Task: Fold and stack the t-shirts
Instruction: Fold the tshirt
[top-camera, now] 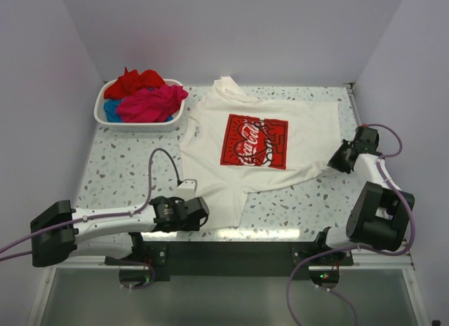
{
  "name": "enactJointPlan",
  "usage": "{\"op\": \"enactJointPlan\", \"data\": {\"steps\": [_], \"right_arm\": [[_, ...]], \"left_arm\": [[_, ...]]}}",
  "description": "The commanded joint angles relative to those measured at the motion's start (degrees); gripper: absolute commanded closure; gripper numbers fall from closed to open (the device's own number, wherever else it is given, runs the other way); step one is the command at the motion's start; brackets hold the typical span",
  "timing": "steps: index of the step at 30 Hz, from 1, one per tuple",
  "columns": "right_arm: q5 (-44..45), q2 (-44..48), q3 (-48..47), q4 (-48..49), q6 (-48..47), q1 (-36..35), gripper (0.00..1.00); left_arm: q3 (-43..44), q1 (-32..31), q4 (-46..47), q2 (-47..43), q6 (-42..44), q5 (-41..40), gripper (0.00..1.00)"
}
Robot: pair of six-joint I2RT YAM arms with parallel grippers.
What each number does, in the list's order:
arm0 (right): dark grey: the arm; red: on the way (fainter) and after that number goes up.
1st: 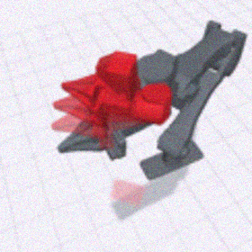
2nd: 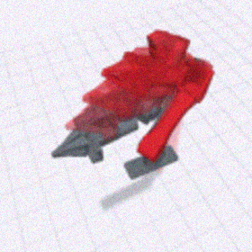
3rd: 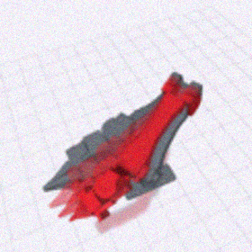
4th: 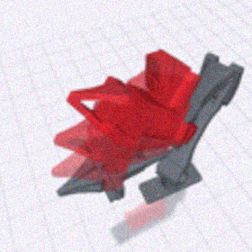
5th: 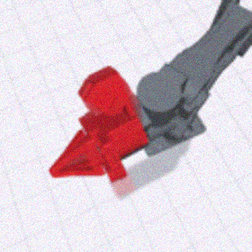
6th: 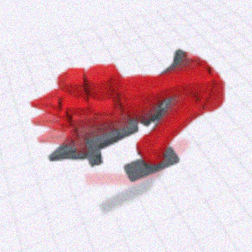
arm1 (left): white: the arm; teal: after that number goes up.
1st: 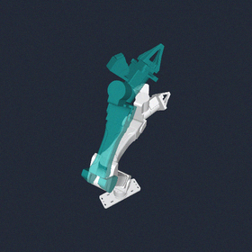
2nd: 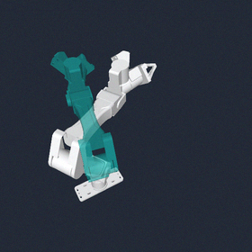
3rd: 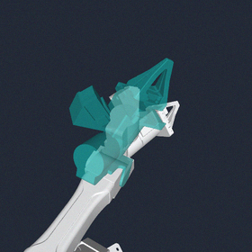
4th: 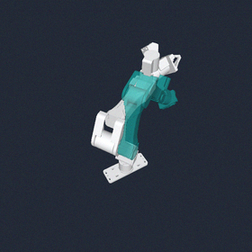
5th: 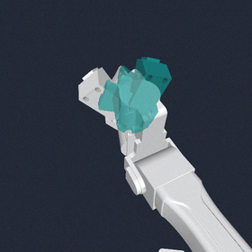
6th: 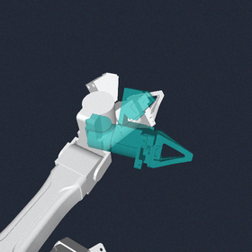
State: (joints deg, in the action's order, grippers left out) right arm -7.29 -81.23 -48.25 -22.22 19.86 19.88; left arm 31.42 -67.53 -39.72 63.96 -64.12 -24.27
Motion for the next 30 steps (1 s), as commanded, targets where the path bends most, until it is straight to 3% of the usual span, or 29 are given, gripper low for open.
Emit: {"op": "enactJointPlan", "data": {"steps": [1, 9, 20, 25, 30], "right_arm": [[-1.59, 2.04, 0.61, 1.3, -0.78, -0.02, 1.0], [-1.85, 1.78, 0.7, 1.65, -0.87, -0.02, 1.0], [-2.29, 1.6, 0.88, 2.0, -0.87, 0.07, 1.0], [-2.12, 1.95, 1.32, 2.0, -0.87, -0.02, 1.0], [-2.03, 2.22, 1.67, 2.09, -0.96, 0.07, 1.0]], "left_arm": [[1.19, -0.85, 1.4, 1.69, -0.75, -1.22, 0.4], [0.75, -2.25, 5.09, 3.97, -0.22, -0.25, 0.29], [-0.75, -2.79, 7.47, 8.63, -0.22, 0.81, 0.27], [-1.01, -2.96, 7.2, 11.88, -0.04, 0.63, 0.36], [-1.36, -3.22, 7.82, 13.55, -0.13, 1.42, 0.55]]}}
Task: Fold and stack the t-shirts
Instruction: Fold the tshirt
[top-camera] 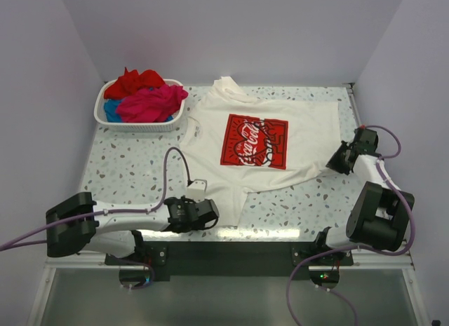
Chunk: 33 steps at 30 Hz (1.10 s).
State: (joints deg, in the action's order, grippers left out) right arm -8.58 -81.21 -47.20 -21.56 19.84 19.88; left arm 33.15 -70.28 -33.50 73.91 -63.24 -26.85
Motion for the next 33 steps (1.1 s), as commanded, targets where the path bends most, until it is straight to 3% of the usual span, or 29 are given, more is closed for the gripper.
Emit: {"op": "enactJointPlan", "data": {"steps": [1, 2, 10, 18, 24, 33], "right_arm": [[-0.74, 2.2, 0.71, 1.35, -0.94, 0.07, 1.0], [-0.65, 2.28, 0.71, 1.35, -0.94, 0.07, 1.0], [-0.47, 2.81, 0.97, 1.08, -0.94, 0.07, 1.0], [2.68, 8.43, 2.02, -2.16, -0.68, -0.01, 1.0], [4.62, 18.09, 3.43, -8.14, -0.5, 0.07, 1.0], [6.99, 32.77, 3.96, -17.37, 1.7, 0.07, 1.0]], "left_arm": [[-3.09, -0.56, 1.33, 3.87, -1.09, 4.0, 0.6], [-3.17, -0.56, 1.15, 3.87, -1.18, 3.74, 0.68], [-1.07, -0.91, -2.8, 2.21, -1.53, 2.42, 0.99], [1.22, -1.44, -8.16, -5.96, -1.01, 2.59, 1.0], [1.57, -1.53, -8.52, -15.19, 2.77, 6.19, 1.0], [1.4, -1.53, -11.59, -22.3, 6.11, 8.22, 1.0]]}}
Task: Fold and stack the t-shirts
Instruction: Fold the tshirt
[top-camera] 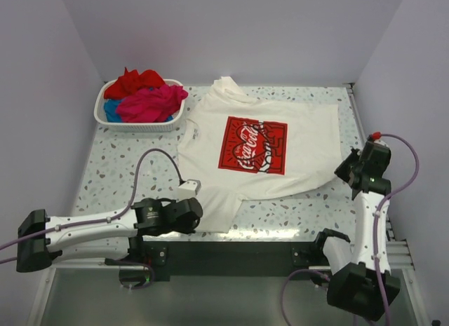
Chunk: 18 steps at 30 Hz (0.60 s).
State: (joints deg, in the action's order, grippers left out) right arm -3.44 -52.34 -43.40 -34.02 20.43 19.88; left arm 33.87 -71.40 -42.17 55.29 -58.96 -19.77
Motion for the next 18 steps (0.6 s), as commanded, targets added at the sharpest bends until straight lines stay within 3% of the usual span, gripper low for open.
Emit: {"op": "enactJointPlan", "data": {"steps": [1, 13, 18], "right_arm": [[1.69, 4.87, -0.11, -5.7, 1.37, -0.01, 1.0], [-2.97, 13.93, -5.29, -17.22, 2.95, 0.07, 1.0], [-3.33, 12.09, -5.3, -16.26, 2.69, 0.07, 1.0]], "left_arm": [[0.67, -0.41, -3.09, -4.91, 1.83, 1.22, 1.0], [1.29, -0.41, -5.03, -15.64, 4.29, 3.51, 1.0], [6.64, -0.41, -3.88, -13.2, 6.74, 0.09, 1.0]]}}
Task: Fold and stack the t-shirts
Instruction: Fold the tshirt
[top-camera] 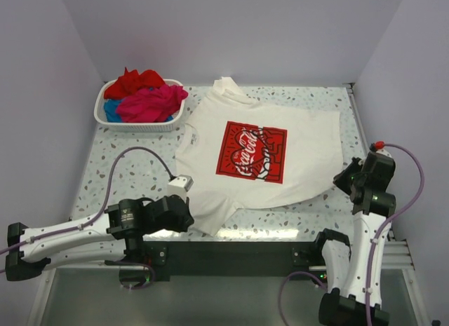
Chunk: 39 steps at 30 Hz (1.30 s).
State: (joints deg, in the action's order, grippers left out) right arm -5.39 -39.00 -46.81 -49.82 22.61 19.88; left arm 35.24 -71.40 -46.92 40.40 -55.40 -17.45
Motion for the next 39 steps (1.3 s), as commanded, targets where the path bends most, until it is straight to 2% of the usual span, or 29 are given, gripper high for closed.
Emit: {"op": "enactJointPlan", "data": {"steps": [1, 5, 8, 10, 18, 26, 31, 39], "right_arm": [[-1.29, -1.77, -1.97, -0.1, 0.33, -0.01, 1.0], [-0.24, -5.98, -1.88, 2.09, -1.51, -0.01, 1.0], [-0.06, -9.76, -2.32, 4.55, -2.57, -0.01, 1.0], [-0.41, -12.31, -2.67, 6.05, -2.92, 0.07, 1.0], [-0.5, -25.67, -6.89, 13.26, -3.98, -0.01, 1.0], [-0.94, -39.46, -10.58, 18.62, -3.45, 0.07, 1.0], [-0.06, -44.92, -14.18, 19.59, -3.8, 0.07, 1.0], [0.73, -52.74, -18.84, 19.94, -4.51, 0.07, 1.0]], "left_arm": [[6.58, -0.32, 1.12, 2.74, 3.89, -4.41, 1.0], [12.03, 2.56, 5.42, 9.15, 9.94, -7.25, 1.0], [13.44, 11.34, 14.36, 15.82, 17.59, -1.9, 1.0], [14.84, 15.47, 16.76, 18.56, 21.37, -0.22, 1.0], [25.83, 25.41, 23.09, 33.33, 29.73, 3.04, 1.0], [37.17, 31.23, 25.91, 45.44, 34.74, 6.46, 1.0], [44.1, 33.86, 25.91, 51.96, 37.11, 8.05, 1.0], [48.86, 38.7, 25.65, 58.03, 38.52, 9.54, 1.0]]}}
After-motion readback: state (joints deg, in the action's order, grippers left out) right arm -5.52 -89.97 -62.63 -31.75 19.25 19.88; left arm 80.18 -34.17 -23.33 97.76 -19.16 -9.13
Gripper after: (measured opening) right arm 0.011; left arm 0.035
